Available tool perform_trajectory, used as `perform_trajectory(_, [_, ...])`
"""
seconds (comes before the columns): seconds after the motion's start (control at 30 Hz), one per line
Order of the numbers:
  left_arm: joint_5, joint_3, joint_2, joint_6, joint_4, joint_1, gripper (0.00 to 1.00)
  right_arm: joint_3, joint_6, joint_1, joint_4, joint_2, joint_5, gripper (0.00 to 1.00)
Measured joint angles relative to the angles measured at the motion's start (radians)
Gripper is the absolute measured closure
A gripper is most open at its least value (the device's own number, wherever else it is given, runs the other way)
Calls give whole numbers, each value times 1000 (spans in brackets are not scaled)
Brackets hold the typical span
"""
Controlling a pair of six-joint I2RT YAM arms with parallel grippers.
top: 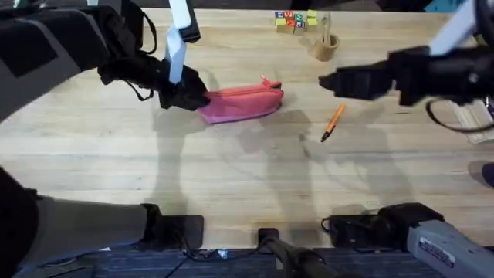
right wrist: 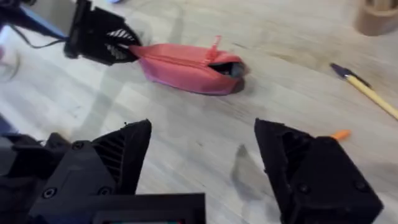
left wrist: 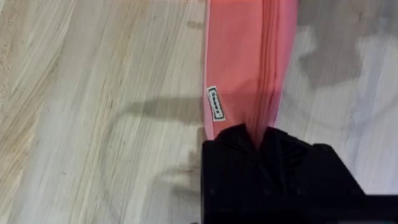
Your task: Unzip the bag, pick up the pens from the table one at a time and place them inside, then zip the bag closed.
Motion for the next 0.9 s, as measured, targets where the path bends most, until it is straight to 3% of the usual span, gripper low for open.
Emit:
perform_trajectory(0.37, [0,0,0,0,0,0,958,251,0,136,7,317,-18,5])
perform_trajectory(0.6, [0,0,0,0,0,0,958,409,0,174,4,483,-18,5])
perform_trajectory(0.9, [0,0,0,0,0,0,958,447,4,175,3,564,-18,5])
